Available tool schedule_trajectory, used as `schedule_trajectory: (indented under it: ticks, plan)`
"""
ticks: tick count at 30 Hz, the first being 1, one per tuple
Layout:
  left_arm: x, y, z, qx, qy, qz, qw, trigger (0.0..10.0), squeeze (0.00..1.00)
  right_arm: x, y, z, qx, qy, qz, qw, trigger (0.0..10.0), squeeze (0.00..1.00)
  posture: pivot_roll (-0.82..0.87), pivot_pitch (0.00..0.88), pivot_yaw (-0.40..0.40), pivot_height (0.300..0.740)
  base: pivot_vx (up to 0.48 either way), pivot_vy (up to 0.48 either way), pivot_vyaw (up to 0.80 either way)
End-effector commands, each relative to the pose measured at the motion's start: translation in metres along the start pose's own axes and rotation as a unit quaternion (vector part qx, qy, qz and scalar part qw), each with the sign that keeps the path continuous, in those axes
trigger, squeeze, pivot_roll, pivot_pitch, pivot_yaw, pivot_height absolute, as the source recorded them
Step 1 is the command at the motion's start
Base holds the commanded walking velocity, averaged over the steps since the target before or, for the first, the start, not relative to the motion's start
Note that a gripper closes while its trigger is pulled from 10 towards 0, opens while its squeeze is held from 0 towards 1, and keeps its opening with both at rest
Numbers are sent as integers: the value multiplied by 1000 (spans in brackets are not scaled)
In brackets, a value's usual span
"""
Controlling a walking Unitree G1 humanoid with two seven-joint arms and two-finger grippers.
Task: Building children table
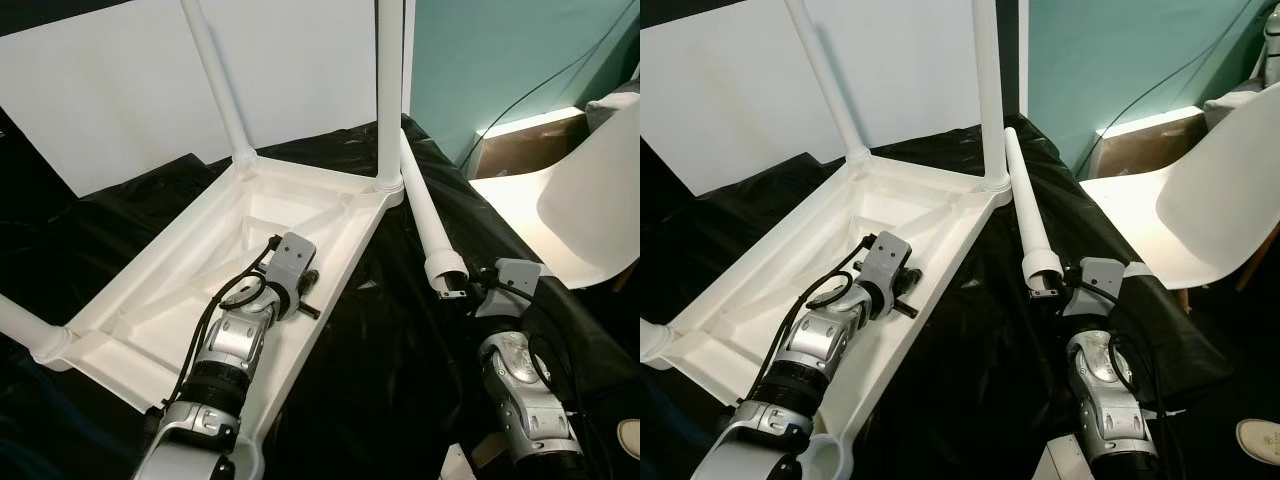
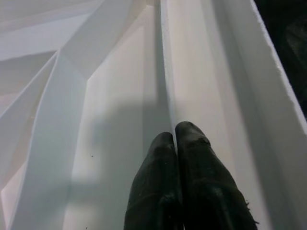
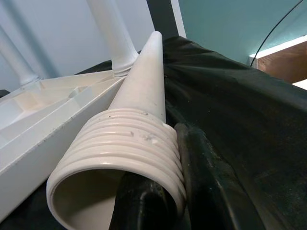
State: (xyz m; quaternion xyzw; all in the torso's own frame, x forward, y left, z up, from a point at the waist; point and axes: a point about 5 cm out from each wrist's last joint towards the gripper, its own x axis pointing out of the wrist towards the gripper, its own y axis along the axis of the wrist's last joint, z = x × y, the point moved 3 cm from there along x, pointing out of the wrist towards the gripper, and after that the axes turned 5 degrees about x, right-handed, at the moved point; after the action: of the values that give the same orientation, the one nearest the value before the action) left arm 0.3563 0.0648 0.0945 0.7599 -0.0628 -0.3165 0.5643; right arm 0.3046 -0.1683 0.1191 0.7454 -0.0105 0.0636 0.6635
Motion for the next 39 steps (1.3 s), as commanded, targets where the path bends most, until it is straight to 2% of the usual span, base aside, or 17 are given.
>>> schedule_trajectory:
  ticks: [1, 6, 7, 12, 15, 20, 23, 24, 26, 27, 30, 33, 34, 35, 36, 37, 39]
  plan:
    - [3, -28, 13, -13, -16, -55, 998, 0, 0, 2, -6, -19, -1, 41, -12, 999, 10000, 0, -56, 0, 125, 740, 0, 0, 0]
    - [7, -25, 14, -23, 11, -61, 998, 0, 0, 2, -5, -20, -1, 42, -10, 999, 10000, 0, -59, 0, 128, 740, 0, 0, 0]
    - [9, -22, 8, -44, 43, -60, 996, 0, 0, 2, -5, -20, -2, 42, -10, 999, 10000, 0, -59, 0, 128, 740, 0, 0, 0]
    - [10, -21, 1, -67, 71, -57, 994, 0, 0, 2, -5, -21, -2, 42, -10, 999, 10000, 0, -60, 0, 129, 740, 0, 0, 0]
    - [8, -16, -14, -134, 139, -36, 981, 0, 0, 2, -5, -21, -3, 43, -10, 999, 10000, 0, -60, 0, 129, 740, 0, 0, 0]
    - [6, -13, -23, -174, 179, -17, 968, 0, 0, 2, -6, -21, -3, 43, -11, 999, 10000, 0, -59, 0, 129, 740, 0, 0, 0]
    - [1, -9, -38, -223, 234, 7, 946, 0, 0, 2, -6, -22, -3, 45, -12, 999, 10000, 0, -57, 0, 128, 740, 0, 0, 0]
    - [1, -9, -38, -223, 234, 7, 946, 0, 0, 2, -6, -22, -3, 45, -12, 999, 10000, 0, -57, 0, 128, 740, 0, 0, 0]
    - [-5, -8, -51, -247, 284, 22, 926, 0, 0, 2, -6, -23, -3, 47, -12, 999, 10000, 0, -54, 0, 126, 740, 0, 0, 0]
    - [-8, -9, -58, -250, 307, 27, 918, 0, 75, 3, -7, -24, -3, 48, -12, 999, 10000, 0, -53, 0, 126, 740, 0, 0, 0]
    - [-13, -10, -65, -254, 334, 33, 907, 0, 71, 3, -7, -24, -3, 48, -12, 999, 10000, 0, -52, 0, 126, 740, 0, 0, 0]
    - [-11, -10, -64, -250, 330, 34, 910, 0, 67, 3, -7, -24, -3, 49, -12, 999, 10000, 0, -52, 0, 126, 740, 0, 0, 0]
    - [-7, -6, -58, -230, 308, 38, 922, 10000, 0, 4, -7, -24, -3, 49, -12, 999, 10000, 0, -50, 0, 127, 740, 0, 0, 0]
    - [-7, -6, -58, -230, 308, 38, 922, 10000, 0, 4, -7, -24, -3, 49, -12, 999, 10000, 0, -50, 0, 127, 740, 0, 0, 0]
    - [-4, 0, -51, -212, 288, 49, 933, 10000, 0, 4, -7, -25, -3, 49, -12, 999, 10000, 0, -50, 0, 127, 740, 0, 0, 0]
    - [-2, 7, -45, -202, 270, 67, 939, 10000, 1000, 4, -7, -25, -3, 49, -12, 999, 10000, 0, -50, 0, 127, 740, 0, 0, 0]
    - [-2, 11, -42, -196, 259, 80, 942, 10000, 1000, 4, -7, -25, -2, 49, -12, 999, 10000, 0, -50, 0, 127, 740, 0, 0, 0]
